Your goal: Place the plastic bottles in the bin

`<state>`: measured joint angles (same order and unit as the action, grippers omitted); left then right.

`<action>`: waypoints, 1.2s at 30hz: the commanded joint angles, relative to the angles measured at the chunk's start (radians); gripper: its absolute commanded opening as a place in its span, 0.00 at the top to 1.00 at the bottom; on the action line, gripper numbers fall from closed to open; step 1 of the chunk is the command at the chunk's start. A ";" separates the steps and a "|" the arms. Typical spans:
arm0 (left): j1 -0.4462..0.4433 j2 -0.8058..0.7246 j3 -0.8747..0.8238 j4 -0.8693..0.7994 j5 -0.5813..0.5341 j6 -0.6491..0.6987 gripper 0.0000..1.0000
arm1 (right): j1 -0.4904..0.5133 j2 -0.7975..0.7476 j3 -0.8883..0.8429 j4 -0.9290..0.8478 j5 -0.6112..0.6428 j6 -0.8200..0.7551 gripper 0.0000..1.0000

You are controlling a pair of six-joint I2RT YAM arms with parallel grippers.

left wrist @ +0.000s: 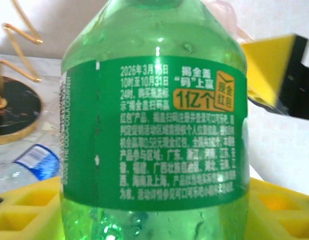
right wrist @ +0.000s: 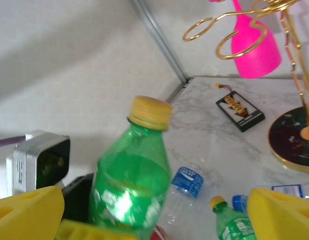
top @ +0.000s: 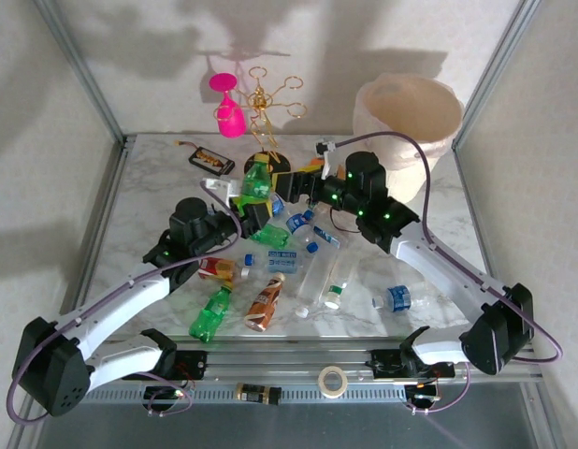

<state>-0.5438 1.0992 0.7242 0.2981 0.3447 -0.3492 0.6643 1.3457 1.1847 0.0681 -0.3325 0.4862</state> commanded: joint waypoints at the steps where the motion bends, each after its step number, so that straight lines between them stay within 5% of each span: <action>1: -0.046 0.017 0.042 0.065 -0.002 0.058 0.60 | -0.001 0.042 0.028 0.062 -0.086 0.029 0.09; 14: -0.111 0.042 0.039 0.101 -0.072 0.053 0.59 | 0.000 0.094 -0.048 0.150 -0.189 0.116 0.25; 24: -0.113 0.054 0.043 0.115 -0.066 0.039 0.57 | 0.013 0.091 -0.106 0.213 -0.221 0.137 0.21; 30: -0.119 0.054 0.040 0.118 -0.069 0.036 0.56 | 0.018 0.101 -0.105 0.220 -0.221 0.126 0.47; 36: -0.122 0.051 0.027 0.121 -0.091 0.037 0.35 | 0.016 0.112 -0.089 0.223 -0.183 0.117 0.53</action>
<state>-0.6495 1.1542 0.7372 0.3679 0.2604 -0.3111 0.6727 1.4384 1.0897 0.2668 -0.5255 0.6247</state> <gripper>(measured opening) 0.627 0.517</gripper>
